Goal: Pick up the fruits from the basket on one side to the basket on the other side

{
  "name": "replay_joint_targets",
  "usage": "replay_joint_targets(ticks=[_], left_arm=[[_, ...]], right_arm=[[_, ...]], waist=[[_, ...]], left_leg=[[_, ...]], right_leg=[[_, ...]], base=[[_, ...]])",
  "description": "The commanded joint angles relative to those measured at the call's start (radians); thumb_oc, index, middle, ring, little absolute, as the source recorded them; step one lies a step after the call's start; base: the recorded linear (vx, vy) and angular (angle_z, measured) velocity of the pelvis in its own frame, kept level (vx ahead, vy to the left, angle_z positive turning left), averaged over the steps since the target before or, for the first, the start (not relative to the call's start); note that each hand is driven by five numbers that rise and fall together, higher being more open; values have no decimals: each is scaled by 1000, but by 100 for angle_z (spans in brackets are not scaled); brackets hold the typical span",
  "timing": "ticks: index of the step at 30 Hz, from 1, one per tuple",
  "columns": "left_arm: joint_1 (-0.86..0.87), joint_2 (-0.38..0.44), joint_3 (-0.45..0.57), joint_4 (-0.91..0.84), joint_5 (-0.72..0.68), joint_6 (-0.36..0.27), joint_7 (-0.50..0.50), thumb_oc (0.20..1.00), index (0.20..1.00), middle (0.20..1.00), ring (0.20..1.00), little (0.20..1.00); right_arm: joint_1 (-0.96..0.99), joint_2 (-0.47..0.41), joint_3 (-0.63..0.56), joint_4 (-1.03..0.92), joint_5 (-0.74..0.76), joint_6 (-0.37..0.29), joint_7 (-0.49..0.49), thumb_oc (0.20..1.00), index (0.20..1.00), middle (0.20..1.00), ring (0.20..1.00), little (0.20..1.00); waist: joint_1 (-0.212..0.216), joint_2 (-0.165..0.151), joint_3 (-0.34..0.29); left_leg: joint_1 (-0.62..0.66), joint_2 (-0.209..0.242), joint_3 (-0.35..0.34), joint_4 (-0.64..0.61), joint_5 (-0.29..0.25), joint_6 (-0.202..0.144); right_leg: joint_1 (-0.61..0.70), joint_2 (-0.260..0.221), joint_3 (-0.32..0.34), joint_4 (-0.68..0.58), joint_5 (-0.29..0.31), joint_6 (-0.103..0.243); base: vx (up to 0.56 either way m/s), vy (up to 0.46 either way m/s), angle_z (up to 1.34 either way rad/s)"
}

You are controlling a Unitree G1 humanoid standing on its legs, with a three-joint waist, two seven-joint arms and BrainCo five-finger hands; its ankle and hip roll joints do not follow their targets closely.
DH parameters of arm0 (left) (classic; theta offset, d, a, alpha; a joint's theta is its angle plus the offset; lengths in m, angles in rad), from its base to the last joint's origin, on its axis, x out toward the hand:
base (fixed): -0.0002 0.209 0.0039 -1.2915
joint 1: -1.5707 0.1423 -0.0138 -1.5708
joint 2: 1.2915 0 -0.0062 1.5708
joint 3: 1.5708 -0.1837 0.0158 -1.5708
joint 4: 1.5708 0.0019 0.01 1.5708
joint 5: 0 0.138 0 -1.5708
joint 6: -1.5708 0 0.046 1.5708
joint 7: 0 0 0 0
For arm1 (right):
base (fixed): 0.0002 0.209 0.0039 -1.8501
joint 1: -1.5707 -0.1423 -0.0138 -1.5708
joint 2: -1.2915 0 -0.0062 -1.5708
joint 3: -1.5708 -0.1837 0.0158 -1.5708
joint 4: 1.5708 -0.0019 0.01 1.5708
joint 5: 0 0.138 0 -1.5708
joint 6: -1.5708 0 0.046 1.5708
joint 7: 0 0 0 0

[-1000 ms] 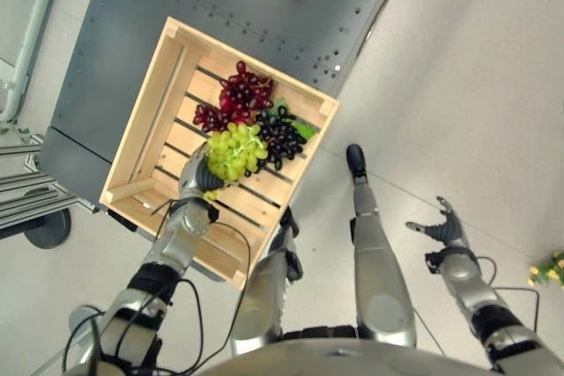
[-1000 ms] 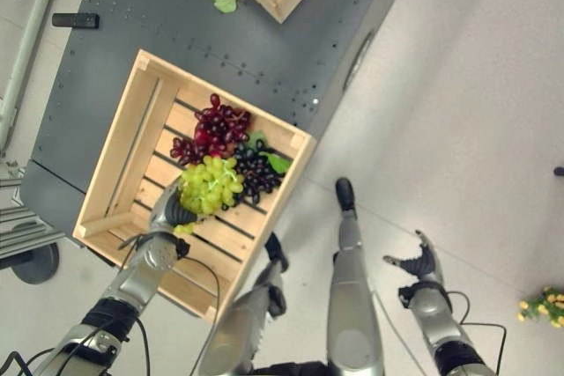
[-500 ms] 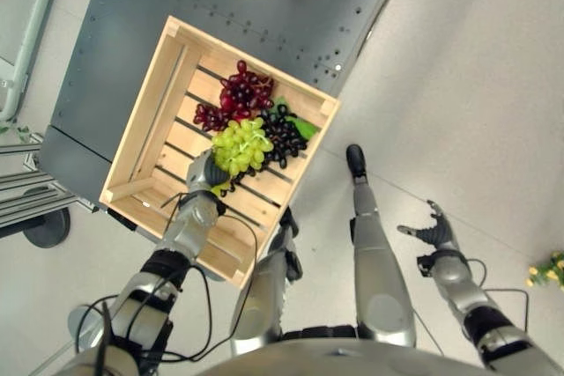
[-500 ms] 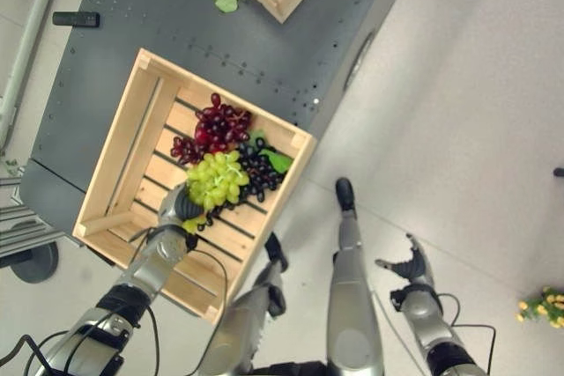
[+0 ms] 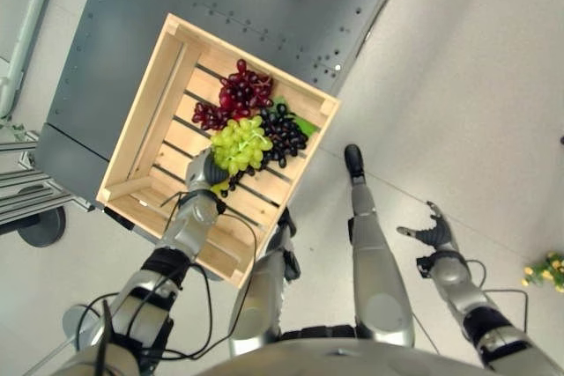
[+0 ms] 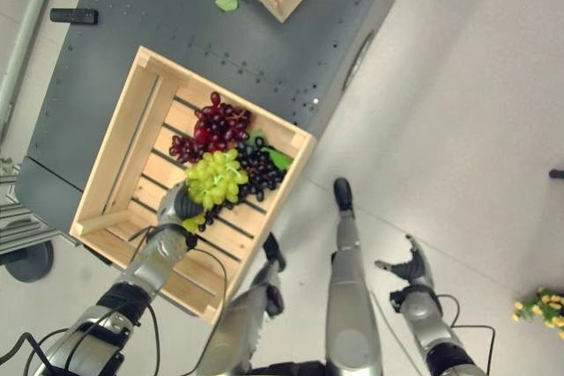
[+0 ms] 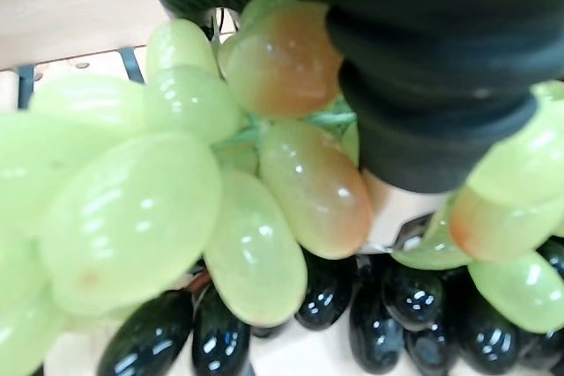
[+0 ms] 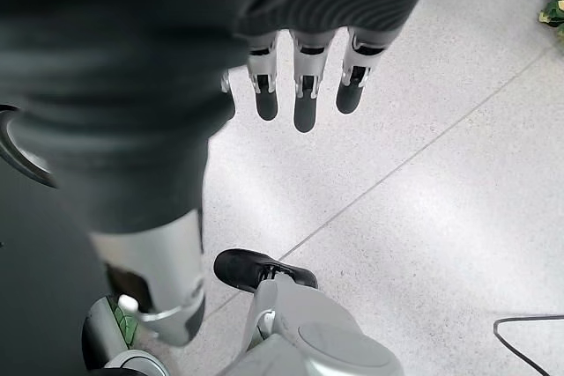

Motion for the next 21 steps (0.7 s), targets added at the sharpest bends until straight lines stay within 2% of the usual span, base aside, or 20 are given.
replay_joint_targets(ticks=[1, 5, 6, 7, 8, 9, 12, 13, 18, 21], left_arm=[[-27, -14, 8, -15, -71, -51, 4, 200, 200, 200, 200, 200], [106, 86, 92, -197, -133, -97, -57, 200, 200, 200, 200, 200], [109, 86, 94, -199, -133, -96, -58, 200, 200, 200, 200, 200], [161, 140, 135, -274, -146, -109, -83, 200, 200, 200, 200, 200], [163, 140, 137, -277, -146, -107, -83, 200, 200, 200, 200, 200], [215, 189, 174, -335, -163, -119, -113, 200, 200, 200, 200, 200], [266, 264, 225, -402, -168, -133, -160, 200, 200, 200, 200, 200], [266, 264, 226, -402, -168, -133, -160, 200, 200, 200, 200, 200], [302, 428, 307, -471, -206, -163, -272, 200, 200, 200, 200, 200], [291, 472, 308, -480, -208, -168, -296, 200, 200, 200, 200, 200]], right_arm=[[19, -26, 10, -29, 2, -13, -20, 1000, 1000, 1000, 1000, 1000], [60, -71, -33, -114, -17, -16, 11, 1000, 1000, 1000, 1000, 1000], [61, -71, -32, -115, -17, -16, 11, 1000, 1000, 1000, 1000, 1000], [75, -87, -46, -144, -31, -15, 27, 1000, 1000, 1000, 1000, 1000], [75, -86, -46, -145, -32, -15, 27, 1000, 1000, 1000, 1000, 1000], [81, -100, -59, -168, -40, -15, 45, 1000, 1000, 1000, 1000, 1000], [85, -110, -60, -195, -52, -18, 80, 1000, 1000, 1000, 1000, 1000], [85, -110, -60, -195, -52, -17, 80, 1000, 1000, 1000, 1000, 1000], [74, -141, -59, -266, -64, -36, 159, 1000, 1000, 1000, 1000, 1000], [74, -153, -61, -287, -65, -42, 179, 1000, 1000, 1000, 1000, 1000]], waist=[[-23, -1, -5], [-10, 29, -24], [-11, 28, -24], [-4, 40, -36], [-5, 39, -36], [3, 50, -52], [16, 54, -75], [15, 54, -75], [52, 52, -134], [60, 52, -149]], left_leg=[[-172, 66, -70, 142, 25, -31], [-161, 64, -76, 142, 25, -33], [-160, 64, -76, 142, 25, -33], [-149, 65, -80, 141, 25, -36], [-152, 65, -80, 139, 30, -35], [-130, 69, -85, 139, 24, -38], [-100, 78, -96, 131, 30, -42], [-100, 78, -96, 130, 31, -42], [9, 111, -122, 124, 24, -56], [37, 116, -129, 130, 19, -58]], right_leg=[[-11, 3, 13, 148, -209, 54], [9, 1, 9, 148, -218, 53], [10, 1, 8, 148, -218, 53], [28, 0, 2, 146, -222, 53], [25, -1, 2, 144, -216, 52], [53, 1, -5, 144, -229, 52], [98, 5, -21, 136, -236, 47], [97, 5, -22, 135, -236, 47], [240, 31, -83, 123, -276, 40], [281, 37, -100, 125, -291, 37]], base=[[0, 0, 0], [0, 0, 0], [30, 8, -4], [7, -8, -4], [53, -17, -2], [46, -30, 1], [30, -46, 6], [68, -79, 16], [80, -110, 16], [48, -69, 26]])
